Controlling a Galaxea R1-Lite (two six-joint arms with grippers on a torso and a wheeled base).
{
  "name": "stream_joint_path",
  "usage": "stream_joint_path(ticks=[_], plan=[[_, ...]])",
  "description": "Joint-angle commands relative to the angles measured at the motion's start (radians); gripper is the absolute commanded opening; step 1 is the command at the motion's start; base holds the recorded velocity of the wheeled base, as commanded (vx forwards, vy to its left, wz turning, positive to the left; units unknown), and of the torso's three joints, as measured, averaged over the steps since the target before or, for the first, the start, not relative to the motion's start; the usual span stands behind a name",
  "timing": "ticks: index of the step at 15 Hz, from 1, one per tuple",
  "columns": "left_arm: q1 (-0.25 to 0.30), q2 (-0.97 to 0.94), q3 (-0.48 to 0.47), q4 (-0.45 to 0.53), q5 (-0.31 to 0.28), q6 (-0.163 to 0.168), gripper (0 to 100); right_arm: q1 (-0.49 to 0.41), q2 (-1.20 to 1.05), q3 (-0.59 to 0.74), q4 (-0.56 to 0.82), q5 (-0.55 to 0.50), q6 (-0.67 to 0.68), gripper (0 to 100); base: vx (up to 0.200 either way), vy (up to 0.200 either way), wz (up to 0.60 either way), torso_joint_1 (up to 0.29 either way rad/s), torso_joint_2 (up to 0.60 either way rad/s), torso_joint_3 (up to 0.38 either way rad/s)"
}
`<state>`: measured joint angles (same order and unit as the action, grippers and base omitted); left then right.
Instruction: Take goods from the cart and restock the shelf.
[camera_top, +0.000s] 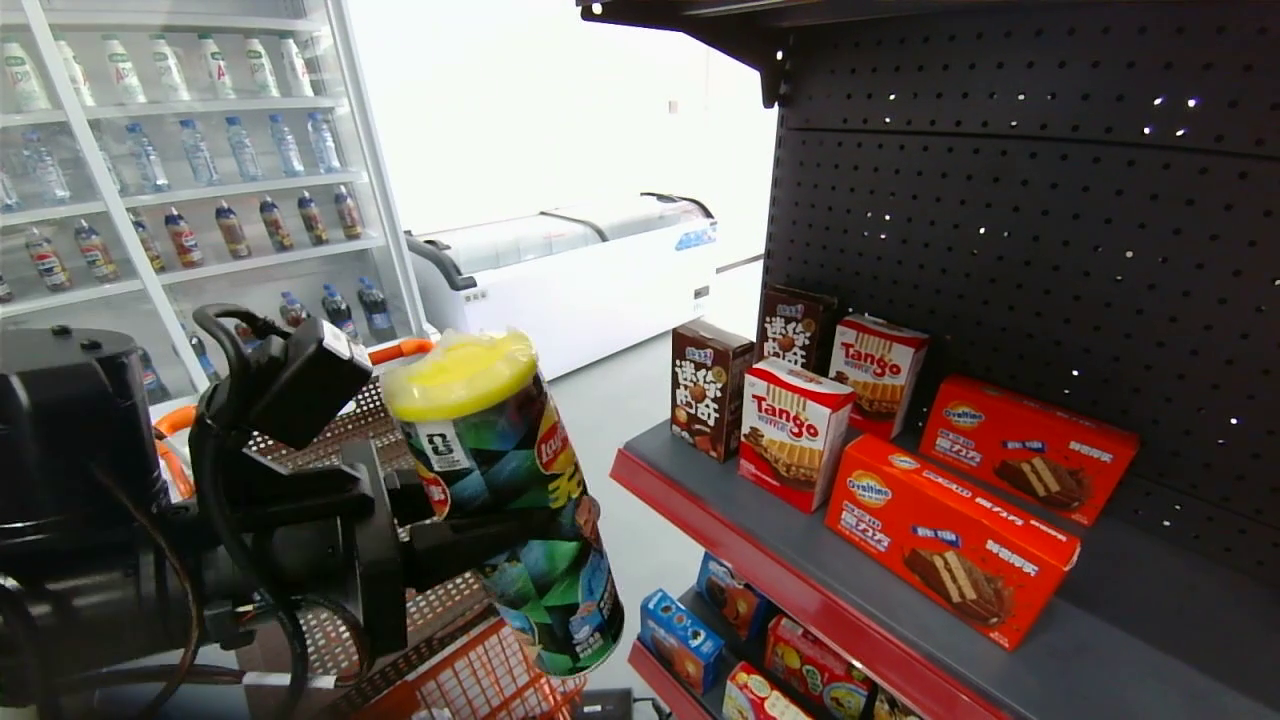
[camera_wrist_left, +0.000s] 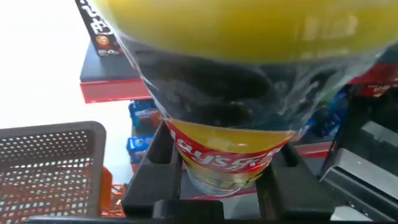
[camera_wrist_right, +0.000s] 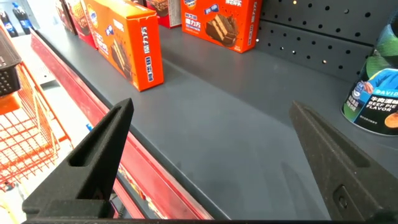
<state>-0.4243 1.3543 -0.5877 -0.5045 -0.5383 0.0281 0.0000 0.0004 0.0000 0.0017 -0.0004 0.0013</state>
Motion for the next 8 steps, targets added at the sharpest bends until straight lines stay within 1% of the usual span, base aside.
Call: stream_joint_path(ticks=[1,2,3,6,8], plan=[[-0.013,-0.043,0.034,0.001,-0.029,0.000,0,0.000,0.000,0.000,0.000,0.000,-0.001,100,0.000,0.000,0.00,0.000,0.00,0.000],[-0.027,-0.050,0.040,0.026,-0.034,0.001,0,0.000,0.000,0.000,0.000,0.000,-0.001,100,0.000,0.000,0.00,0.000,0.00,0.000],[-0.027,-0.052,0.042,0.046,-0.034,0.001,0,0.000,0.000,0.000,0.000,0.000,-0.001,100,0.000,0.000,0.00,0.000,0.00,0.000],[-0.073,-0.080,0.058,0.061,-0.040,0.003,0,0.000,0.000,0.000,0.000,0.000,-0.001,100,0.000,0.000,0.00,0.000,0.00,0.000],[-0.087,-0.095,0.069,0.093,-0.040,0.003,0,0.000,0.000,0.000,0.000,0.000,-0.001,100,0.000,0.000,0.00,0.000,0.00,0.000]])
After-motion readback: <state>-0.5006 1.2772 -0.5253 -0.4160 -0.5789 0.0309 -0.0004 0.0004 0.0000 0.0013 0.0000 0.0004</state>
